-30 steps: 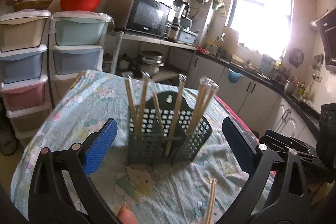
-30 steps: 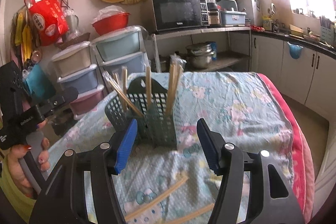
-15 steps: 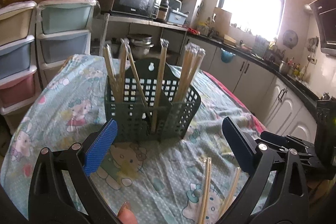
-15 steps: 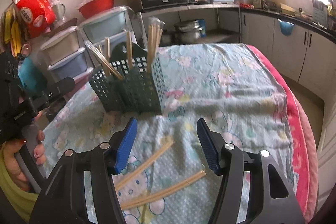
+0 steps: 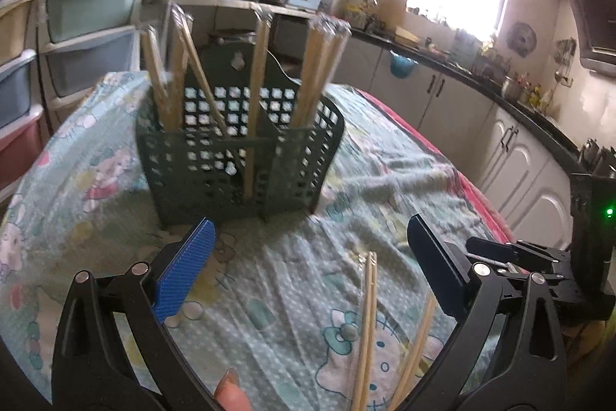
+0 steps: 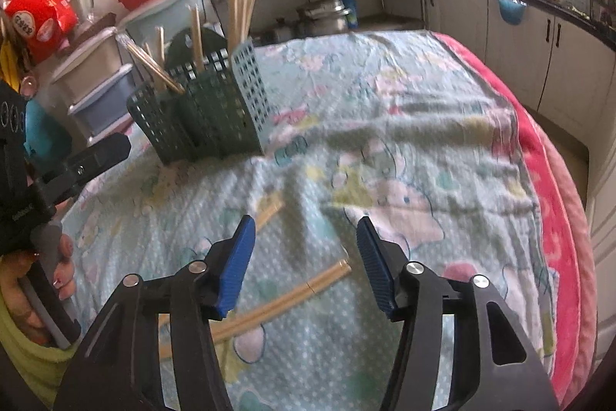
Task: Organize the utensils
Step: 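Withdraw both open tools from the caddy toward the last loose chopsticks, then close the left tool on a chopstick while the right tool grasps another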
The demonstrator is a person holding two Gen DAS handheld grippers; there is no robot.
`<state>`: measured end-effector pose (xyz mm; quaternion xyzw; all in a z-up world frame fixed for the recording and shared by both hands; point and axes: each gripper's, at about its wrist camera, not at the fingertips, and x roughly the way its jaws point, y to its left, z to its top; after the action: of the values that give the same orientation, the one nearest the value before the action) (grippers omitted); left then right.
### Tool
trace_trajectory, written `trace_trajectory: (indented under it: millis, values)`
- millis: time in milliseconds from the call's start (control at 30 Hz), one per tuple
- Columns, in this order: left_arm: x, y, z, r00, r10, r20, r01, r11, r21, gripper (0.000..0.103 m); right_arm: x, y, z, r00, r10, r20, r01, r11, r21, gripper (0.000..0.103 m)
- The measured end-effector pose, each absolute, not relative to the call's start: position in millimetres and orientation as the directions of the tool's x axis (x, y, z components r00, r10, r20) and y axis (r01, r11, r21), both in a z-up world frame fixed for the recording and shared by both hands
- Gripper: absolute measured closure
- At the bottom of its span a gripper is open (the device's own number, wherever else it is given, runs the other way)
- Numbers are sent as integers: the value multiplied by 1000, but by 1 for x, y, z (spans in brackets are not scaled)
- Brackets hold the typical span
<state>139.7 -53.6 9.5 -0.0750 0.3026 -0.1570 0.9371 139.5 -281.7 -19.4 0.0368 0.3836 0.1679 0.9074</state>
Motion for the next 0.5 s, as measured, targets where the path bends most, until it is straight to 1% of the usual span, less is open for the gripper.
trace_trajectory:
  millis: [100,267,300,367,500]
  values:
    - [142,-60,2,742,-359,-566,268,933,-241,11,139,-285,-30,627,327,-707,-265,943,201,56]
    - [150,-73,-12,667,-417,-618,312,909,-277,30,143,-290,-46,585,321,-745,-240,946,219,62]
    - [152,-74,-15,654,-424,-626,315,906,-284,33,144,-291,-48,576,326,-750,-238,944,228,62]
    - [158,-80,-22,613,-441,-655,329,897,-296,42,145,-292,-52,566,332,-754,-231,943,241,62]
    - [167,-95,-35,550,-455,-701,355,886,-296,54,151,-293,-59,543,341,-767,-212,940,268,63]
